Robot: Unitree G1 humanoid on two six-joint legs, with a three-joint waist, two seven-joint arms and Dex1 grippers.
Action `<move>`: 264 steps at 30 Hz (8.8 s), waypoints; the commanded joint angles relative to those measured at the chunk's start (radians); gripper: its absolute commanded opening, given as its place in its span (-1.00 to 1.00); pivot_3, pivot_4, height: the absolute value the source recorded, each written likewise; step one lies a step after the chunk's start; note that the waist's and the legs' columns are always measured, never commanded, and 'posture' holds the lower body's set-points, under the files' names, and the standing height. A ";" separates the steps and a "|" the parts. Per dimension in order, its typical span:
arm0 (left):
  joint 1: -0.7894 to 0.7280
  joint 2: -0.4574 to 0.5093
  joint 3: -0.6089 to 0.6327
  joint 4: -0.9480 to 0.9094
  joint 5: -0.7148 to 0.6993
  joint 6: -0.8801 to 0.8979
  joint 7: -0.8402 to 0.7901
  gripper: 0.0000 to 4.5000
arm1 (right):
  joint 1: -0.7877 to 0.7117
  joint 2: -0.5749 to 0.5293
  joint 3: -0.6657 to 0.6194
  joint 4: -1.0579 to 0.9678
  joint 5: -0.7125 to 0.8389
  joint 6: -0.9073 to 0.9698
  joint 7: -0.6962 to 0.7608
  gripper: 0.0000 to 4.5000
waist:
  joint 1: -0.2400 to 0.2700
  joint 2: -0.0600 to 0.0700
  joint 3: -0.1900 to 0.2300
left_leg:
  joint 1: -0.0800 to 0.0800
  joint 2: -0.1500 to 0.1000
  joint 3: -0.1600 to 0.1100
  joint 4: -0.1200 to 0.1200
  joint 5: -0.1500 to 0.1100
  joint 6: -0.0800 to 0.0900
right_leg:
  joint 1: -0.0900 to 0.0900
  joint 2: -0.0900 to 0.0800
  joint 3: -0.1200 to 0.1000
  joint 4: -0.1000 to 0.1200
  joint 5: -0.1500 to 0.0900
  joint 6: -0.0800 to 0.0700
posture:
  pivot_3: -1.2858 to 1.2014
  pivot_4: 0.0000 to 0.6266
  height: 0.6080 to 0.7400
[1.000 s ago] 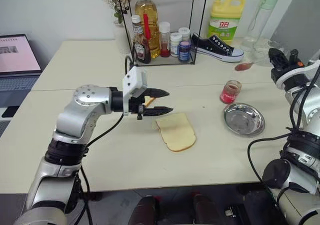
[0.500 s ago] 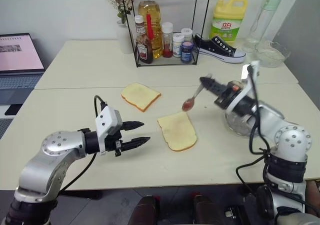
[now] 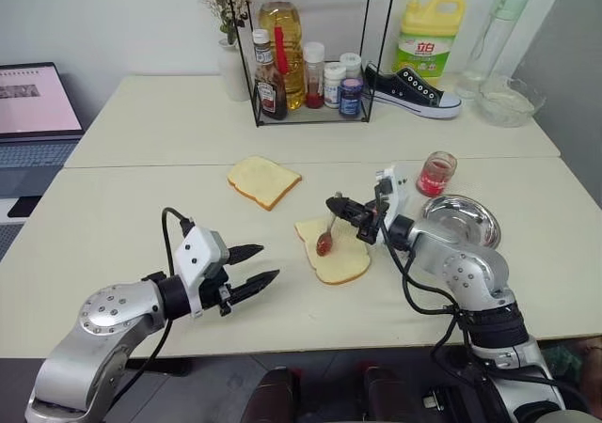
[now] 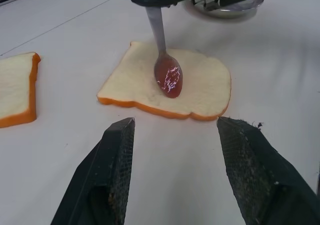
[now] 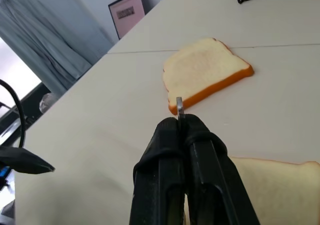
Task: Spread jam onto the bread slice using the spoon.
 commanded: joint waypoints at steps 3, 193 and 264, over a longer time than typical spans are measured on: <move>-0.022 0.007 -0.006 -0.028 -0.004 -0.022 0.005 0.21 | -0.026 -0.015 -0.008 0.049 -0.104 -0.086 0.074 -0.99 | 0.001 0.000 0.000 | 0.000 0.000 0.000 0.000 0.000 0.000 | 0.000 0.000 0.000 0.000 0.000 0.000 | 0.03 -0.52 1.00; -0.264 0.028 -0.126 0.172 0.027 -0.087 -0.119 0.21 | -0.084 -0.056 -0.366 0.238 0.101 0.252 0.105 -0.99 | -0.001 0.000 0.000 | 0.000 0.000 0.001 -0.001 0.000 0.000 | 0.000 0.000 0.000 0.000 0.000 0.000 | 0.03 -0.52 1.00; -0.274 0.020 -0.152 0.180 0.030 -0.092 -0.113 0.21 | 0.074 -0.059 -0.443 0.075 0.269 0.469 0.040 -0.99 | 0.000 0.000 0.000 | 0.000 0.000 0.001 -0.001 0.000 0.000 | 0.000 0.000 0.000 0.000 0.000 0.000 | 0.03 -0.52 1.00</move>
